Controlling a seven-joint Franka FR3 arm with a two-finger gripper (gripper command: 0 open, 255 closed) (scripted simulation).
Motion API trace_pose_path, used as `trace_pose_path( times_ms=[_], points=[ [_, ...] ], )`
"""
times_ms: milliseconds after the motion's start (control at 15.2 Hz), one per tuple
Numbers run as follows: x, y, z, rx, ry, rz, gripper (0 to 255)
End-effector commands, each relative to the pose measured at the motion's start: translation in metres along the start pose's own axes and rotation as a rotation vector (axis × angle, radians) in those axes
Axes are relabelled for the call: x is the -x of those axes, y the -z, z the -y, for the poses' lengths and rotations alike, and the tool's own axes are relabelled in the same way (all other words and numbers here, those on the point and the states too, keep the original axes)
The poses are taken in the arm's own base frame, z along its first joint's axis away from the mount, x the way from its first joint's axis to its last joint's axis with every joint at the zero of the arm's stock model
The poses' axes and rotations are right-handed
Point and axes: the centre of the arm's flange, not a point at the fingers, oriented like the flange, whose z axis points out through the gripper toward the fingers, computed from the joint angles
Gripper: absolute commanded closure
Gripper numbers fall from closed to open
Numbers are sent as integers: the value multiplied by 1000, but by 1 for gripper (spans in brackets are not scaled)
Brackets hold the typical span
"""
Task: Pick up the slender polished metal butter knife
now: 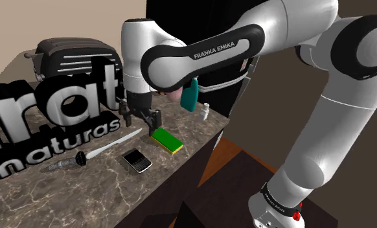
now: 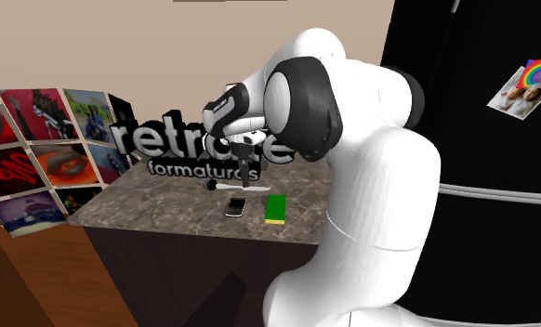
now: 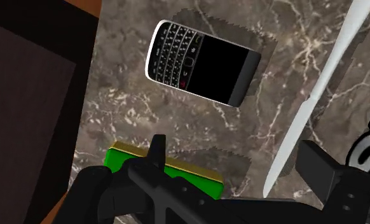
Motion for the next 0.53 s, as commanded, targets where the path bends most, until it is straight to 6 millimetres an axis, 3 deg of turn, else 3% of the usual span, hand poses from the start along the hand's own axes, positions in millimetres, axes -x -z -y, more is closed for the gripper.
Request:
trace_pose_path(
  times_ms=[0,462],
  points=[
    [7,-11,24,9,-70,5,0],
    [19,-51,104,38,-270,24,0]
  ],
)
